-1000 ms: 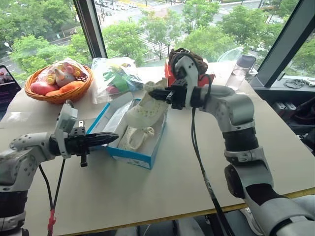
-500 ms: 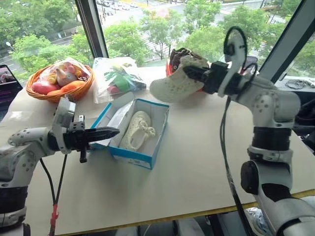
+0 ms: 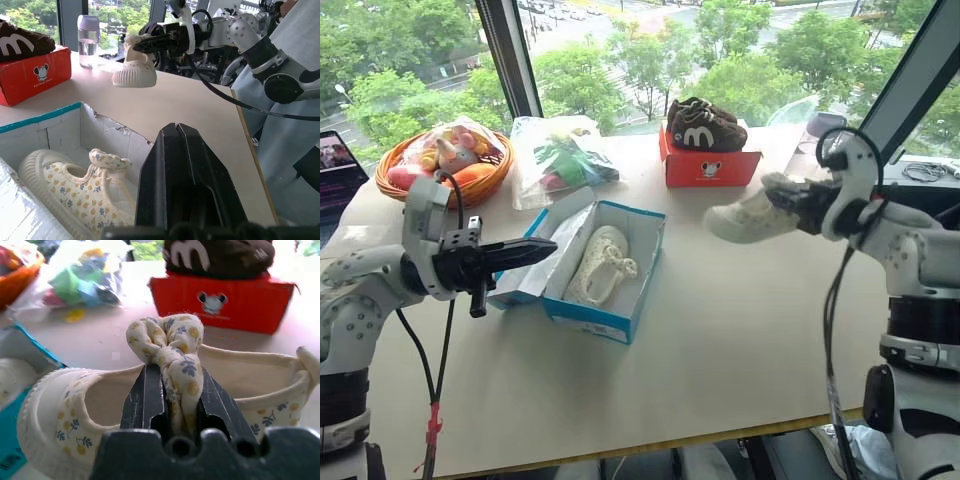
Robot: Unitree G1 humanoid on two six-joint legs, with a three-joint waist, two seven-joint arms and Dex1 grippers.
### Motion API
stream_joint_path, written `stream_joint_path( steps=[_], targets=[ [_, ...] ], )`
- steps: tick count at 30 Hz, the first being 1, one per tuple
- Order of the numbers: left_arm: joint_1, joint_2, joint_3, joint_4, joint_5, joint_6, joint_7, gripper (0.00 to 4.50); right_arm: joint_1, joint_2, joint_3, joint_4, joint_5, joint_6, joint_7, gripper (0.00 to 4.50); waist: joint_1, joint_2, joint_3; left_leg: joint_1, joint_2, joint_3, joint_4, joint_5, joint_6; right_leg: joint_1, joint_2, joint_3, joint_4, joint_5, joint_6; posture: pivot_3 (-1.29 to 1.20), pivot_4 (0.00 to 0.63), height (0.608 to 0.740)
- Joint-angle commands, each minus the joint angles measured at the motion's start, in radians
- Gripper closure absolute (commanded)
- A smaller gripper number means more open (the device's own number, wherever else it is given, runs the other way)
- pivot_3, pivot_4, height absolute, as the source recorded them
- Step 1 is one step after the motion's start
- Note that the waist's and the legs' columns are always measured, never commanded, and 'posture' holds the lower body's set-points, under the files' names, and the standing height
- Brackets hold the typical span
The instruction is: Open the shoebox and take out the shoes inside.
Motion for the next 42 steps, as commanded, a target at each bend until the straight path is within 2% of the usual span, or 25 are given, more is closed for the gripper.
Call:
stream_joint_path(
  steps=[1,7,8,10,18,22,26,31,34,38,42],
  targets=[
    [-0.004,0.011,0.036,-0.015,-0.017,-0.003,0.002,4.50,0.012,0.020,-0.068,0.041,0.000,-0.079,-0.066,4.35,0.002,0.000,0.000,0.000,0.000,0.000,0.000,0.000,0.000,0.000,0.000,0.000,0.000,0.000,0.000,0.00,0.150,0.740],
    [-0.004,0.011,0.034,-0.012,-0.011,-0.007,0.001,4.50,0.071,0.027,-0.069,0.024,0.000,-0.102,-0.091,4.35,0.004,0.000,0.000,0.000,0.000,0.000,0.000,0.000,0.000,0.001,0.000,0.000,0.000,0.000,0.000,0.00,0.150,0.740],
    [-0.004,0.011,0.034,-0.011,-0.010,-0.007,0.000,4.50,0.080,0.027,-0.074,0.009,0.007,-0.100,-0.092,3.37,0.005,0.000,0.000,0.000,0.000,0.000,0.000,0.000,0.000,0.001,0.000,0.000,0.000,0.000,0.000,0.00,0.150,0.740],
    [-0.008,0.012,0.032,-0.007,-0.010,-0.006,-0.002,4.50,0.092,0.018,-0.070,-0.021,0.020,-0.090,-0.077,2.81,0.005,0.000,0.000,0.001,0.000,0.000,0.000,0.000,0.000,0.001,0.000,0.000,0.000,0.000,0.000,0.00,0.150,0.740],
    [-0.020,0.004,0.011,0.006,0.005,-0.015,-0.008,4.50,0.134,-0.052,0.010,-0.113,-0.012,-0.069,-0.028,0.09,0.003,0.000,0.000,0.001,0.000,0.000,0.000,0.000,0.000,0.001,0.000,0.000,0.000,0.000,0.001,0.00,0.150,0.740],
    [-0.022,0.002,0.007,0.009,0.008,-0.019,-0.010,4.50,0.152,-0.108,0.037,-0.179,-0.011,-0.036,0.019,0.09,0.003,0.000,0.000,0.001,0.000,0.000,0.001,0.000,0.000,0.002,0.000,0.000,0.000,-0.001,0.003,0.00,0.150,0.740],
    [-0.021,0.005,0.009,0.012,0.009,-0.019,-0.010,4.50,0.125,-0.180,0.001,-0.280,0.028,-0.011,0.080,0.09,0.005,0.002,0.001,0.000,0.000,0.000,0.001,0.000,0.000,0.001,0.000,0.000,0.000,-0.004,0.008,0.00,0.150,0.740],
    [-0.020,0.006,0.009,0.011,0.010,-0.017,-0.006,4.50,-0.002,-0.144,0.000,-0.495,0.232,0.087,0.176,0.09,-0.005,0.002,0.001,0.002,0.000,0.002,0.001,0.000,0.001,0.001,0.000,0.002,0.000,-0.004,0.009,0.00,0.150,0.740],
    [-0.024,0.005,0.007,0.013,0.011,-0.017,-0.004,4.50,-0.080,-0.082,0.089,-0.559,0.285,0.122,0.199,0.09,-0.002,0.002,0.001,0.003,0.001,0.002,0.001,0.000,0.001,0.002,0.002,0.002,0.000,-0.004,0.009,0.00,0.150,0.740],
    [-0.014,0.016,0.023,0.013,-0.006,-0.002,-0.019,4.50,-0.198,0.026,0.314,-0.540,0.259,0.126,0.247,0.03,0.002,0.002,0.001,0.002,0.000,0.002,0.002,0.000,0.001,0.002,0.000,0.002,-0.001,-0.004,0.010,0.00,0.150,0.740],
    [0.018,0.032,0.027,0.029,0.015,-0.016,-0.048,4.50,-0.232,0.041,0.486,-0.467,0.183,0.082,0.329,0.03,0.010,0.002,0.001,0.001,0.000,0.002,0.002,-0.001,0.001,0.001,0.000,0.002,0.000,-0.003,0.009,0.00,0.150,0.740]
  ],
)
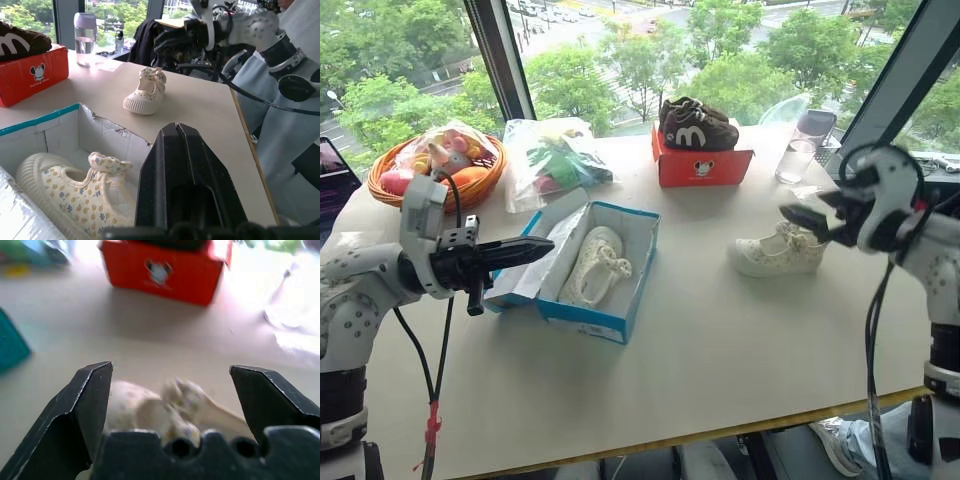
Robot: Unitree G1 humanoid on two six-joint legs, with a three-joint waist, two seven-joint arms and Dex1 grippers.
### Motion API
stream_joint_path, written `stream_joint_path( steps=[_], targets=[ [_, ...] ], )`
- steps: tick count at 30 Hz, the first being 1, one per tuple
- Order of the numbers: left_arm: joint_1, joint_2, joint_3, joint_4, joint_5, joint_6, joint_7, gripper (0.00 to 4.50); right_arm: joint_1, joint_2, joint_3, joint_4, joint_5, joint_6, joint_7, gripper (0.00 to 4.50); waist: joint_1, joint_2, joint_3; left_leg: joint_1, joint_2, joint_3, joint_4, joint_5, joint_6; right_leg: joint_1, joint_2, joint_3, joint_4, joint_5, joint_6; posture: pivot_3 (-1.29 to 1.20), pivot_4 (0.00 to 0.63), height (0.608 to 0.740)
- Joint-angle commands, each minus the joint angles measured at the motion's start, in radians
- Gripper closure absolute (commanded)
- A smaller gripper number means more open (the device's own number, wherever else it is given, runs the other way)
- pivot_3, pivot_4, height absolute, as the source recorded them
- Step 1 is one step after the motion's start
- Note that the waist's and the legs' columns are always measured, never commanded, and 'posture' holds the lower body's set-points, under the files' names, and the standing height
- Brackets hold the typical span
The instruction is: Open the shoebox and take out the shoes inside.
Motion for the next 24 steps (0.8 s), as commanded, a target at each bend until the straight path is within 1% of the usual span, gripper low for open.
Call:
stream_joint_path(
  steps=[1,5,8,12,15,18,21,24],
  targets=[
    [0.027,0.031,0.040,0.008,0.004,-0.014,-0.033,4.50,-0.047,-0.013,0.126,0.074,-0.094,-0.051,0.071,0.03,0.007,0.000,0.000,-0.001,0.000,0.000,0.000,0.000,0.000,0.000,-0.001,0.000,0.000,0.002,-0.004,0.00,0.150,0.740],
    [0.034,0.051,0.108,0.032,-0.027,-0.005,-0.042,4.50,-0.083,0.018,0.216,0.173,-0.169,-0.106,0.117,0.03,0.008,0.000,0.000,-0.003,-0.001,0.000,0.002,-0.001,0.001,-0.001,-0.001,-0.001,-0.001,0.004,-0.006,0.00,0.150,0.740],
    [0.040,0.080,0.149,0.046,-0.025,-0.007,-0.053,4.50,-0.113,0.063,0.270,0.277,-0.241,-0.154,0.127,0.03,-0.001,0.000,0.000,-0.002,-0.001,0.000,0.002,-0.001,0.001,-0.002,0.000,-0.001,0.000,0.004,-0.006,0.00,0.150,0.740],
    [0.061,0.104,0.163,0.045,-0.014,-0.006,-0.063,4.50,-0.128,0.118,0.294,0.353,-0.290,-0.194,0.146,0.03,-0.004,0.000,0.000,-0.001,0.000,0.000,0.001,-0.001,0.001,-0.002,0.000,0.000,0.000,0.004,-0.006,0.00,0.150,0.740],
    [0.074,0.127,0.198,0.038,-0.021,-0.001,-0.069,4.50,-0.132,0.156,0.319,0.396,-0.332,-0.227,0.157,0.03,-0.004,0.000,0.000,-0.002,0.000,0.000,0.001,-0.001,0.001,-0.002,0.000,0.000,0.000,0.004,-0.006,0.00,0.150,0.740],
    [0.100,0.134,0.228,0.030,-0.035,0.009,-0.070,4.50,-0.136,0.196,0.319,0.428,-0.353,-0.240,0.164,0.03,-0.003,0.000,0.000,-0.002,0.000,0.000,0.001,-0.001,0.001,-0.003,0.000,0.000,0.000,0.004,-0.006,0.00,0.150,0.740],
    [0.158,0.105,0.218,-0.019,-0.039,0.024,-0.043,4.50,-0.137,0.227,0.312,0.452,-0.370,-0.246,0.165,0.03,-0.004,0.000,0.000,-0.001,0.000,0.000,0.001,-0.001,0.001,-0.002,-0.001,0.000,0.001,0.004,-0.006,0.00,0.150,0.740],
    [0.208,0.026,0.208,-0.110,-0.102,0.054,0.021,4.50,-0.137,0.247,0.295,0.476,-0.379,-0.252,0.163,0.03,-0.003,0.000,0.000,-0.001,0.000,0.000,0.001,-0.001,0.000,-0.002,-0.001,0.000,0.001,0.004,-0.006,0.00,0.150,0.740]
  ],
)
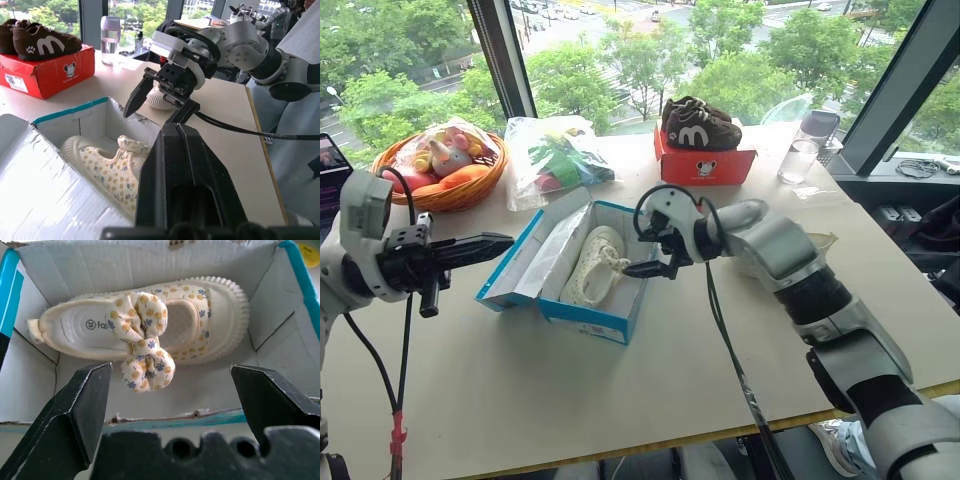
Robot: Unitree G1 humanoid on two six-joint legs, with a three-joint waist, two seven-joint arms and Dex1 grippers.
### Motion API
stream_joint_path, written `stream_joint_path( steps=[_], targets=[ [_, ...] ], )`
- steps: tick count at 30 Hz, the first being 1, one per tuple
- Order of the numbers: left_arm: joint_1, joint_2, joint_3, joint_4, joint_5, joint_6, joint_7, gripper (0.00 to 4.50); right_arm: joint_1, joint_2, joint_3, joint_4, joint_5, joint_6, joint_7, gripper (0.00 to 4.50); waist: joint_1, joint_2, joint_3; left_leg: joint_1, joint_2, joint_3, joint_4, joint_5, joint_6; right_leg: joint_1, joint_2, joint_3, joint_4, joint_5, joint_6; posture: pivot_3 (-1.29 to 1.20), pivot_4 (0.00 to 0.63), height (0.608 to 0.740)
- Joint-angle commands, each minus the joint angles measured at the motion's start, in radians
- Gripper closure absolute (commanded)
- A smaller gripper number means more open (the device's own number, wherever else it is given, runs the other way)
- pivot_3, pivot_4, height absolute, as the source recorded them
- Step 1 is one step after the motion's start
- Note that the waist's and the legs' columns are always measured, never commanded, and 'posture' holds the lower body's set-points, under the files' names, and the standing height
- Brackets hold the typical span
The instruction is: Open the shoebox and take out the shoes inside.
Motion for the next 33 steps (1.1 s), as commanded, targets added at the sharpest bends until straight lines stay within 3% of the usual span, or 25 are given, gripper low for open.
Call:
stream_joint_path(
  steps=[1,3,9,13,18,25,33],
  targets=[
    [0.043,-0.094,0.004,-0.124,-0.105,0.041,0.101,4.50,-0.031,0.023,-0.045,0.015,-0.015,-0.034,-0.005,0.03,0.002,0.000,0.000,0.000,0.000,0.000,0.000,0.000,0.000,0.000,0.000,0.000,-0.001,0.000,0.000,0.00,0.150,0.740],
    [0.055,-0.184,0.011,-0.159,-0.143,0.041,0.206,4.50,-0.031,0.032,-0.058,0.026,-0.017,-0.037,-0.009,0.03,0.005,0.000,0.000,0.000,0.000,0.000,0.001,0.000,0.000,0.000,0.000,0.000,0.000,0.000,0.000,0.00,0.150,0.740],
    [0.219,-0.349,-0.062,-0.350,-0.039,-0.065,0.354,4.50,-0.031,0.056,-0.092,0.033,-0.019,-0.038,-0.016,0.03,0.000,-0.001,-0.001,0.001,0.000,0.001,0.000,-0.001,-0.001,0.000,0.000,0.001,0.000,0.002,-0.002,0.00,0.150,0.740],
    [0.332,-0.350,-0.131,-0.426,0.107,-0.187,0.306,4.50,-0.028,0.064,-0.103,0.037,-0.025,-0.040,-0.013,0.03,0.000,-0.001,-0.001,0.001,0.000,0.000,0.000,-0.001,-0.001,0.000,0.001,0.001,0.001,0.002,-0.002,0.00,0.150,0.740],
    [0.431,-0.318,-0.124,-0.467,0.202,-0.342,0.207,4.50,-0.027,0.067,-0.105,0.043,-0.031,-0.045,-0.009,0.03,0.001,-0.001,-0.001,0.002,0.000,0.001,0.000,-0.001,-0.001,0.002,0.001,0.001,-0.001,0.002,-0.002,0.00,0.150,0.740],
    [0.482,-0.368,-0.150,-0.467,0.225,-0.470,0.186,4.50,-0.010,0.080,-0.101,0.048,-0.034,-0.044,-0.017,0.03,0.002,-0.001,-0.001,0.002,0.000,0.001,0.000,-0.001,-0.001,0.002,0.001,0.001,-0.002,0.002,-0.002,0.00,0.150,0.740],
    [0.472,-0.406,-0.195,-0.449,0.173,-0.473,0.216,4.50,0.001,0.090,-0.101,0.068,-0.030,-0.023,-0.007,0.03,0.001,-0.001,-0.001,0.002,0.001,0.001,0.001,-0.001,-0.001,0.003,0.001,0.001,-0.001,0.002,-0.002,0.00,0.150,0.740]
  ],
)
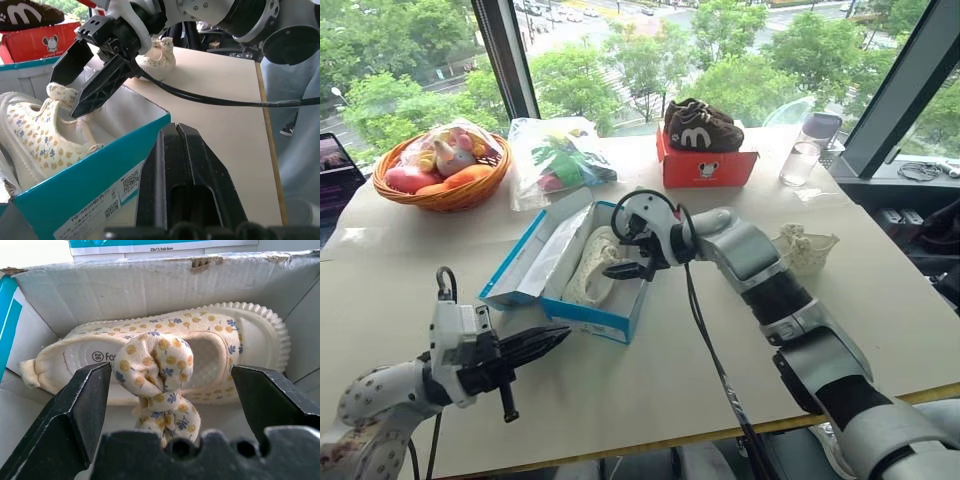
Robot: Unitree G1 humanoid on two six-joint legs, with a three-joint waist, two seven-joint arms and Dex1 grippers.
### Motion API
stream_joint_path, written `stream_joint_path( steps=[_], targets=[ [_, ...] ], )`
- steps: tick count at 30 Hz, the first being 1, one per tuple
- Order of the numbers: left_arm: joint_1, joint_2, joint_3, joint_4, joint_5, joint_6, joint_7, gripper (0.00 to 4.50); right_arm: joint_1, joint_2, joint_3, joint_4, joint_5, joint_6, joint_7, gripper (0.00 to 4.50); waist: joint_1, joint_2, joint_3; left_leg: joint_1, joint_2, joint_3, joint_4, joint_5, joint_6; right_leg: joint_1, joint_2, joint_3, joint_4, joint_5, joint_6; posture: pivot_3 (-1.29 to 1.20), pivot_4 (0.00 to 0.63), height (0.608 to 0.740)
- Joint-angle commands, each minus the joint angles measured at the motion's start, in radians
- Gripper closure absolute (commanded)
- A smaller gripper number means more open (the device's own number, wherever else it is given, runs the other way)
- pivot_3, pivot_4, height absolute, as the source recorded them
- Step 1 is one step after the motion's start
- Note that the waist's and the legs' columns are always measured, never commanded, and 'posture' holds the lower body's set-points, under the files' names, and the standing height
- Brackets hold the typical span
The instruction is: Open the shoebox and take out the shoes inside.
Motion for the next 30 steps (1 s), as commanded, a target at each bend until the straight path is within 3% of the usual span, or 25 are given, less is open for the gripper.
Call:
stream_joint_path(
  steps=[1,7,11,21,30],
  targets=[
    [-0.008,-0.009,-0.012,-0.009,-0.039,-0.013,0.012,4.50,-0.005,0.004,-0.028,-0.002,0.002,0.004,0.010,0.03,0.000,0.000,0.000,0.000,0.000,0.000,0.000,0.000,0.000,0.000,0.000,0.000,0.000,0.000,0.000,0.00,0.150,0.740],
    [0.004,0.002,-0.014,0.012,-0.033,-0.022,-0.001,4.50,-0.004,0.003,-0.031,0.001,0.007,0.009,0.020,0.03,-0.002,0.000,0.000,0.000,0.000,0.000,0.000,0.000,0.000,0.000,0.000,0.000,0.000,0.000,0.000,0.00,0.150,0.740],
    [0.014,0.024,0.009,0.040,-0.034,-0.026,-0.020,4.50,0.005,0.008,-0.042,-0.007,0.018,0.004,0.025,1.03,-0.001,0.000,0.000,0.000,0.000,0.000,0.000,0.000,0.000,0.000,0.000,0.000,0.000,0.000,0.000,0.00,0.150,0.740],
    [0.020,0.034,0.007,0.041,-0.030,-0.019,-0.018,4.50,0.011,0.016,-0.066,-0.027,0.027,0.017,0.023,4.32,-0.001,0.000,0.000,0.000,0.000,0.000,0.000,0.000,0.000,0.000,0.000,0.000,0.000,0.000,0.000,0.00,0.150,0.740],
    [0.013,0.038,0.000,0.042,-0.023,-0.015,-0.009,4.50,0.013,0.025,-0.138,-0.061,0.064,0.019,0.012,4.32,-0.001,0.000,0.000,0.000,0.000,0.000,0.000,0.000,0.000,0.000,0.000,0.000,0.000,0.000,0.000,0.00,0.150,0.740]
  ],
)
